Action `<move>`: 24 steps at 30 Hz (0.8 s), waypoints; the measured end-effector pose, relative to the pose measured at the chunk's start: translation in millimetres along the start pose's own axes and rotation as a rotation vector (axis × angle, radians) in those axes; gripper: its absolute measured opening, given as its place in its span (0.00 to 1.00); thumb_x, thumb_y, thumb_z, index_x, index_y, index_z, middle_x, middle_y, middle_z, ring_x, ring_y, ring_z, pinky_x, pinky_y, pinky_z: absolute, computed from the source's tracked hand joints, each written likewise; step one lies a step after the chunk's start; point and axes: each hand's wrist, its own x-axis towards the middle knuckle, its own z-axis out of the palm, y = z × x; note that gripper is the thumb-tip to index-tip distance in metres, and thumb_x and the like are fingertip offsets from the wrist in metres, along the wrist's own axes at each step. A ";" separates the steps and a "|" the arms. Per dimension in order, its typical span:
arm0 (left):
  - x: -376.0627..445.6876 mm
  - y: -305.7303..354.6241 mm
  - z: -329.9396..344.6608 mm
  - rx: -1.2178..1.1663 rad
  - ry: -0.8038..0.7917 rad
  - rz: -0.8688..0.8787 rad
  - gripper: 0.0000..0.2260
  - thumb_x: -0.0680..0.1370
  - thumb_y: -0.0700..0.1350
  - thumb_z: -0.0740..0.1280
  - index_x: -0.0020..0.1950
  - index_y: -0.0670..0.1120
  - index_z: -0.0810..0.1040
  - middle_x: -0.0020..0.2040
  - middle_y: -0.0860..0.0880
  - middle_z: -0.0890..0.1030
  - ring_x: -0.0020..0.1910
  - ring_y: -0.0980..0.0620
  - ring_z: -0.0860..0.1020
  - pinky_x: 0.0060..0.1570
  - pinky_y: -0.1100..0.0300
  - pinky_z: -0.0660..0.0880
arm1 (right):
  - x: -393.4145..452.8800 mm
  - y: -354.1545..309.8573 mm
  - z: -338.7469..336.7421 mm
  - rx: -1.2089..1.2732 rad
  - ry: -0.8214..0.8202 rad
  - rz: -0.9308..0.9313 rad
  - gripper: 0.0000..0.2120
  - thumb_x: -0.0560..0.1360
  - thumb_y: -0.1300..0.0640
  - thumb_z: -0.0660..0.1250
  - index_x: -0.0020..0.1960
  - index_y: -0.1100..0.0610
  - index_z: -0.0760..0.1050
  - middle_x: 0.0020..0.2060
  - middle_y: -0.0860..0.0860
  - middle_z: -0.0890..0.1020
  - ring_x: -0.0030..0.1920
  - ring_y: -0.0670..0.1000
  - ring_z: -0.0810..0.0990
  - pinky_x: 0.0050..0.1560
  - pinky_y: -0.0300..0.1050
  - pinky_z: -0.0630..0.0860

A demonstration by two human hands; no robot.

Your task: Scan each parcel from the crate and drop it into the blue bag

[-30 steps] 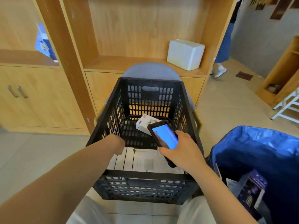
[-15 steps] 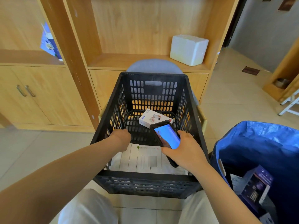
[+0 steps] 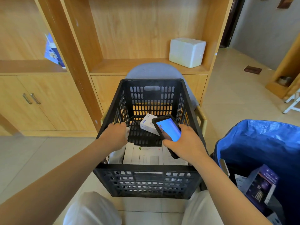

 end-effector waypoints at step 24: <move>8.0 18.9 10.4 -0.990 -0.151 -0.068 0.28 0.75 0.37 0.72 0.66 0.50 0.59 0.53 0.49 0.79 0.49 0.53 0.81 0.41 0.60 0.80 | -9.7 -7.0 -5.7 0.047 -0.006 0.009 0.27 0.68 0.40 0.74 0.60 0.50 0.69 0.52 0.47 0.72 0.45 0.45 0.74 0.34 0.36 0.67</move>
